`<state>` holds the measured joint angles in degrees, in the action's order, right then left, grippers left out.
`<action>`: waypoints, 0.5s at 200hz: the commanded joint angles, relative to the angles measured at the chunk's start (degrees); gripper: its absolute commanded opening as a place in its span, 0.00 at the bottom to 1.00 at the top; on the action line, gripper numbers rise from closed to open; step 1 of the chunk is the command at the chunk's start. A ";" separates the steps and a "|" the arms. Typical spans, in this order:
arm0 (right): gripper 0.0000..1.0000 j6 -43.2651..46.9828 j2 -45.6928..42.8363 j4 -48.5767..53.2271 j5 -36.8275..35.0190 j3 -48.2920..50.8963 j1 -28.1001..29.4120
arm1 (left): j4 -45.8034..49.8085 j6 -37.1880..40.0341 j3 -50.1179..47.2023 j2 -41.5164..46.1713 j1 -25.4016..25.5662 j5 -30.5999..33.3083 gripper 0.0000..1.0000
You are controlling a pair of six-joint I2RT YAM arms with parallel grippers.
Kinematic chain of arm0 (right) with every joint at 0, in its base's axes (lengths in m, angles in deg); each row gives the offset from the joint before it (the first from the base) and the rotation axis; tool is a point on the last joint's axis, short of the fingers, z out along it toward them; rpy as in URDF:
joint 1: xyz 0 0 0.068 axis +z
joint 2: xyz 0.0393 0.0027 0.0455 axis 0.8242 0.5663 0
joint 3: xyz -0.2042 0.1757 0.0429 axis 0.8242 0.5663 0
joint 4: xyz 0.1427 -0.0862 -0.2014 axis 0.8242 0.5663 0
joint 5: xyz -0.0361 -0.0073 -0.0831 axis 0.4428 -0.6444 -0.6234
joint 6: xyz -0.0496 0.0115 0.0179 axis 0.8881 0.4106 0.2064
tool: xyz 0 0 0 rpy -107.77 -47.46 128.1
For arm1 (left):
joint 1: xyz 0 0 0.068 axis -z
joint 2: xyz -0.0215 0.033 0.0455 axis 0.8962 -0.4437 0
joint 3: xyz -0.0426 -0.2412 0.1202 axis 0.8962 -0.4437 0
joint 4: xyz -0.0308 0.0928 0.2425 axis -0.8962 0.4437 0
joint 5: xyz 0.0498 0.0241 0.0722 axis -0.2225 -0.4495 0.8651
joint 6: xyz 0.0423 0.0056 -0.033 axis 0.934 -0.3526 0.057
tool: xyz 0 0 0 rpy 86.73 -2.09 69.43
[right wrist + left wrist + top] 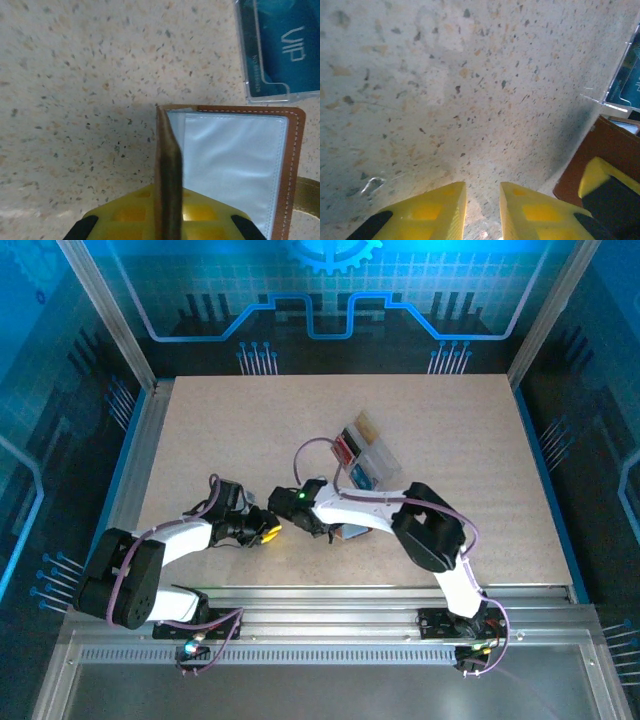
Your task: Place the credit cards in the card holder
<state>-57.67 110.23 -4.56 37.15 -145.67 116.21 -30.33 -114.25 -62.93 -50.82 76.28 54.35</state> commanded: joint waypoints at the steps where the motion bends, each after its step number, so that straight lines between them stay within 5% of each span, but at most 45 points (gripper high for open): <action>1: 0.18 0.82 2.55 1.36 -0.36 -1.91 1.99 | 2.49 1.39 1.50 0.83 -0.32 0.92 0.24; 38: 0.41 6.62 -0.07 -10.41 10.88 2.21 1.90 | 3.75 1.91 1.74 1.53 -0.57 1.32 0.25; 100: 0.61 10.37 -8.23 -29.62 30.77 14.70 -1.77 | 4.57 1.72 1.88 3.00 -1.98 0.49 0.26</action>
<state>-49.02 104.38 -23.99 56.17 -134.85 115.80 -28.08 -113.15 -62.34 -49.31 75.36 55.20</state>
